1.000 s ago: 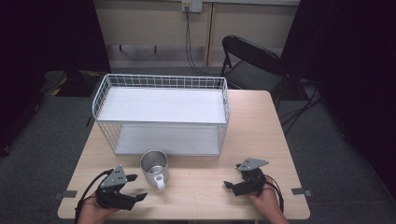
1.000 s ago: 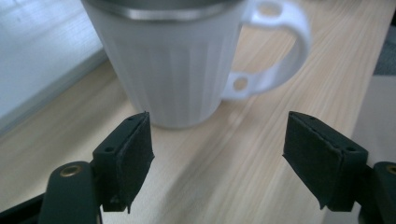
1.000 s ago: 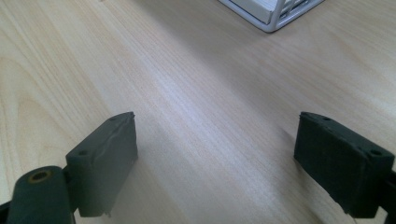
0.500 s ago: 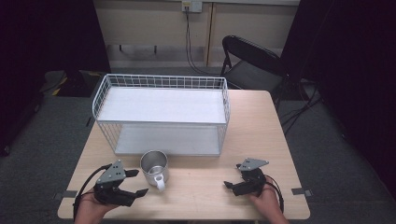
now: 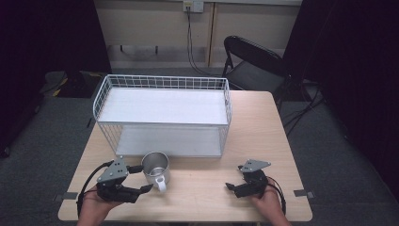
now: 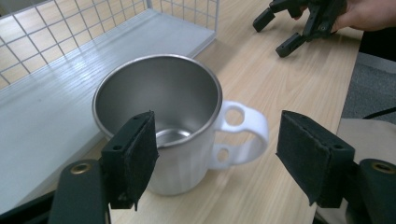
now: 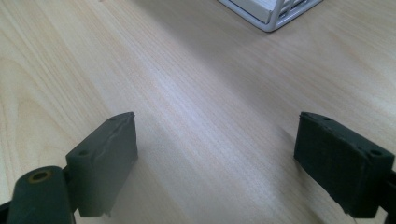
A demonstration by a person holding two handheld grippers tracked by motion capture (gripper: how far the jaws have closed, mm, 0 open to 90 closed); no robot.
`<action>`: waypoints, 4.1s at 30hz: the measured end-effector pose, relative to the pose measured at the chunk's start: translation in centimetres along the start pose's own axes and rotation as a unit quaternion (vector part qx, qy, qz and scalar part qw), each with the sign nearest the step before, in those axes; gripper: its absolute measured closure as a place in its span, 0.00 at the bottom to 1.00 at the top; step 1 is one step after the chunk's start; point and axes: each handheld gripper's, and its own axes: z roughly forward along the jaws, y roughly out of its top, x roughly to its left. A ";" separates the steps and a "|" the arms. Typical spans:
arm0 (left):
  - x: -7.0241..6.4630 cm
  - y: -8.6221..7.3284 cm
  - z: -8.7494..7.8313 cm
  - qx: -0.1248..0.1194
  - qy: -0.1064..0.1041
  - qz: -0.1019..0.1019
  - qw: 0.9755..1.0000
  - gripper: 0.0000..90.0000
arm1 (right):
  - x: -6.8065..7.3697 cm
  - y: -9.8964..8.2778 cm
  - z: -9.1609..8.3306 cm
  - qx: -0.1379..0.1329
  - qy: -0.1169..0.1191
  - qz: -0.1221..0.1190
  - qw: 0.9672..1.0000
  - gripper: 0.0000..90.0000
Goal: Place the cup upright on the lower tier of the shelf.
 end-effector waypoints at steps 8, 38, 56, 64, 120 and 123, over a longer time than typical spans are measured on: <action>0.1 0.7 1.5 0.006 -0.004 0.008 1.000 0.34 | 0.0 0.0 0.0 0.000 0.000 0.000 1.000 0.14; 0.9 1.1 3.6 0.043 -0.002 0.025 0.999 0.63 | 0.0 0.0 0.0 0.000 0.000 0.000 1.000 0.14; 0.7 1.7 4.1 0.047 -0.039 0.016 0.998 0.91 | 0.0 0.0 0.0 0.000 0.000 0.001 1.000 0.14; 0.2 2.3 3.8 0.036 -0.019 0.033 0.999 0.97 | 0.0 0.0 0.0 0.000 0.000 0.001 1.000 0.14; 1.6 4.7 2.6 0.025 0.062 0.030 0.997 0.97 | 0.0 0.0 0.0 0.000 0.000 0.001 1.000 0.14; 1.7 5.0 2.6 0.024 0.065 0.033 0.997 0.98 | 0.0 0.0 0.0 0.000 0.000 0.001 1.000 0.14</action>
